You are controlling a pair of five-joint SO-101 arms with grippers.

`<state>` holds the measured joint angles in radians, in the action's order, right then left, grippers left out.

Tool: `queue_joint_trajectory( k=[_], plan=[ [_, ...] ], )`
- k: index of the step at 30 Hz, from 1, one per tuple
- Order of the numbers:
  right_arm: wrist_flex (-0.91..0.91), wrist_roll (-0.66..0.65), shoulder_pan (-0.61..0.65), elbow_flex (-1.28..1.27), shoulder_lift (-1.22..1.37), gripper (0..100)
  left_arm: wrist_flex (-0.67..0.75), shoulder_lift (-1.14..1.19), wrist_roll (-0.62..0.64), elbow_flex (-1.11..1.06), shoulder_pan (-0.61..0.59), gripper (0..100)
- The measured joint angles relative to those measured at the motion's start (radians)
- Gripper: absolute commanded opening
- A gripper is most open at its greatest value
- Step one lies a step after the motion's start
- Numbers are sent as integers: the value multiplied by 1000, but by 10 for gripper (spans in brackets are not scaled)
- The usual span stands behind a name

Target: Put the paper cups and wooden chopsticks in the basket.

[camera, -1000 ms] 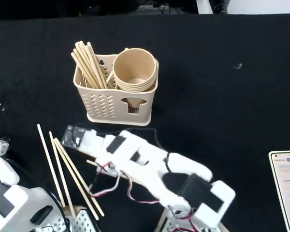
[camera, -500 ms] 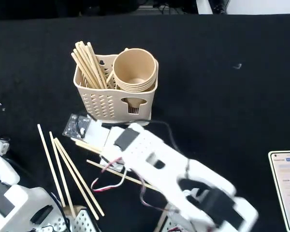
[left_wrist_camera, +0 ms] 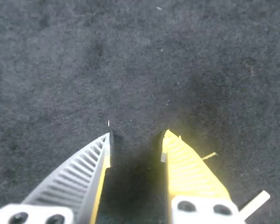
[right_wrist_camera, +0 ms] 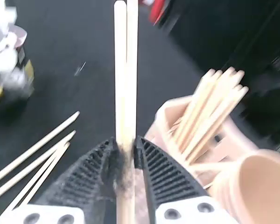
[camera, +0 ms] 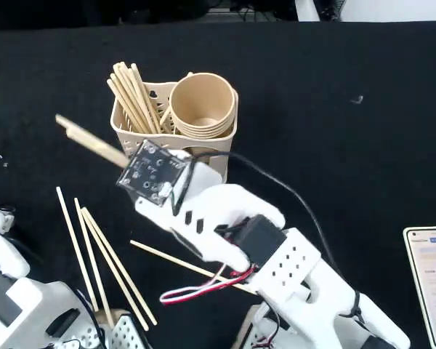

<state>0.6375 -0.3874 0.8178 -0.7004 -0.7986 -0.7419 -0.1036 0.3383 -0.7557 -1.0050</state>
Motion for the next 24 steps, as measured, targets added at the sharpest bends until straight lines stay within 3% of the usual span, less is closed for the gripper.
queue_joint_trajectory(
  k=[10,15,21,24],
  plan=[
    [-157,150,-106,155,0,11,0,0,0,0,0,180],
    [-318,249,-172,178,11,11,0,0,0,0,0,180],
    [-516,330,-180,178,158,11,0,0,0,0,0,180],
    [-532,334,-180,178,213,11,0,0,0,0,0,180]
  ],
)
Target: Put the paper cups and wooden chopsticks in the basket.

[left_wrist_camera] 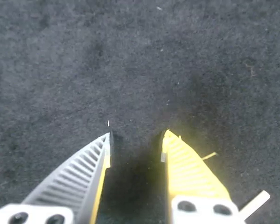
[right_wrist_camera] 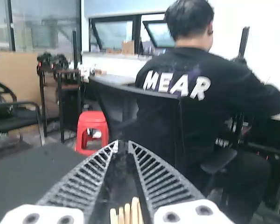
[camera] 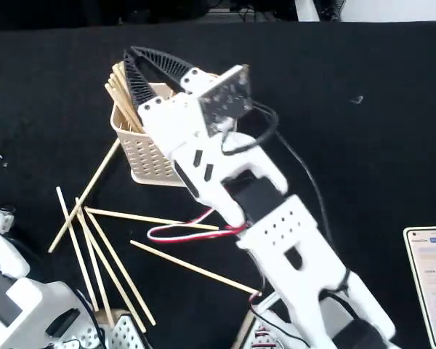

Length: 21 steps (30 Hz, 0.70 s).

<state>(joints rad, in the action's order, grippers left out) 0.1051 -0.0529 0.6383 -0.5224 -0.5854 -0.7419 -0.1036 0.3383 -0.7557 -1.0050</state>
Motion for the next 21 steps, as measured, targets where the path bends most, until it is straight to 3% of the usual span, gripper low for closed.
queue_joint_trajectory(
  k=[8,13,16,18,21],
  plan=[
    [215,5,0,-2,-60,54,0,0,0,0,0,180],
    [585,5,20,-2,-216,188,0,0,0,0,0,180],
    [850,2,60,-34,-264,200,0,0,0,0,0,180],
    [948,-54,81,-120,-269,200,0,0,0,0,0,180],
    [930,-173,118,-311,-269,198,0,0,0,0,0,180]
  ],
)
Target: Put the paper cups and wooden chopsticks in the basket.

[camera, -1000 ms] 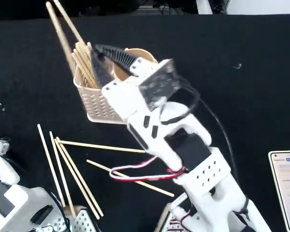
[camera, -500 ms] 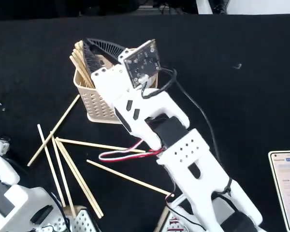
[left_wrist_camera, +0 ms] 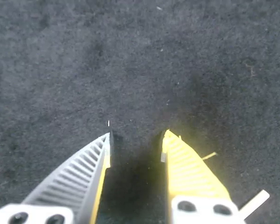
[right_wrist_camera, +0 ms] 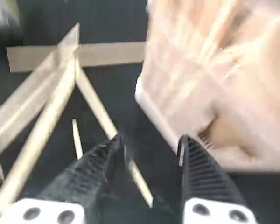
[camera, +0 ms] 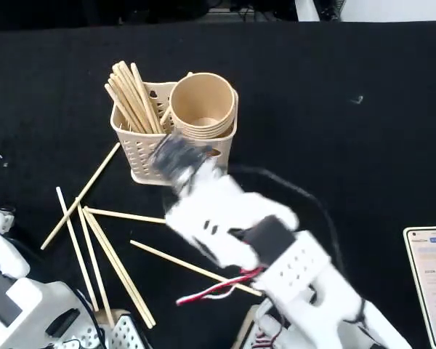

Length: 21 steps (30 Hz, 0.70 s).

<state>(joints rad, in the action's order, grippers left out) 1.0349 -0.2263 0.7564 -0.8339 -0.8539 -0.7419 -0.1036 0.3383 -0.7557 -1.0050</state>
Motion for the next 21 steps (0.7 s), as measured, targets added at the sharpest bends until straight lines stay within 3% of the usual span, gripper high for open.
queue_joint_trajectory(
  k=[7,13,21],
  plan=[
    [-164,-229,161,-341,137,198,0,0,0,0,0,180],
    [-164,-245,250,-342,215,198,0,0,0,0,0,180],
    [-298,-245,232,-341,399,165,0,0,0,0,0,180]
  ],
)
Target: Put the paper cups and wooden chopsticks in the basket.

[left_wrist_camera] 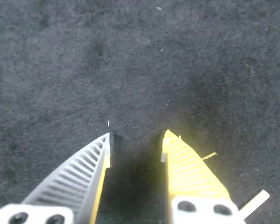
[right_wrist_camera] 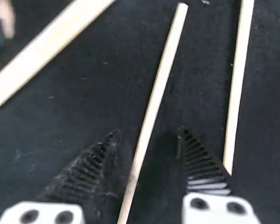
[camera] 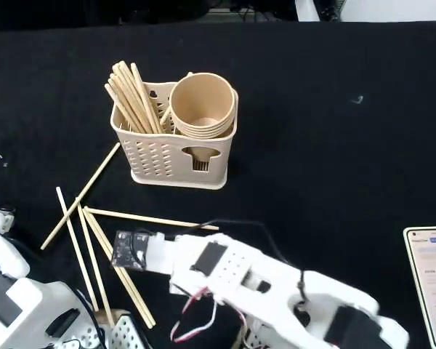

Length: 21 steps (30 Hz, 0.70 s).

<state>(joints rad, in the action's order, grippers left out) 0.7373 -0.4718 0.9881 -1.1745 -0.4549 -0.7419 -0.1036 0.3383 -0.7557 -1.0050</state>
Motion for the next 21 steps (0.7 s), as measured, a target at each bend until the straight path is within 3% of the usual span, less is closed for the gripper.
queue_joint_trajectory(
  k=[3,13,18,21],
  plan=[
    [6,-6,-31,60,103,3,0,0,0,0,0,180],
    [18,-11,-81,258,132,11,0,0,0,0,0,180],
    [-201,-9,-81,273,153,23,0,0,0,0,0,180],
    [-295,-9,-81,305,236,130,0,0,0,0,0,180]
  ],
)
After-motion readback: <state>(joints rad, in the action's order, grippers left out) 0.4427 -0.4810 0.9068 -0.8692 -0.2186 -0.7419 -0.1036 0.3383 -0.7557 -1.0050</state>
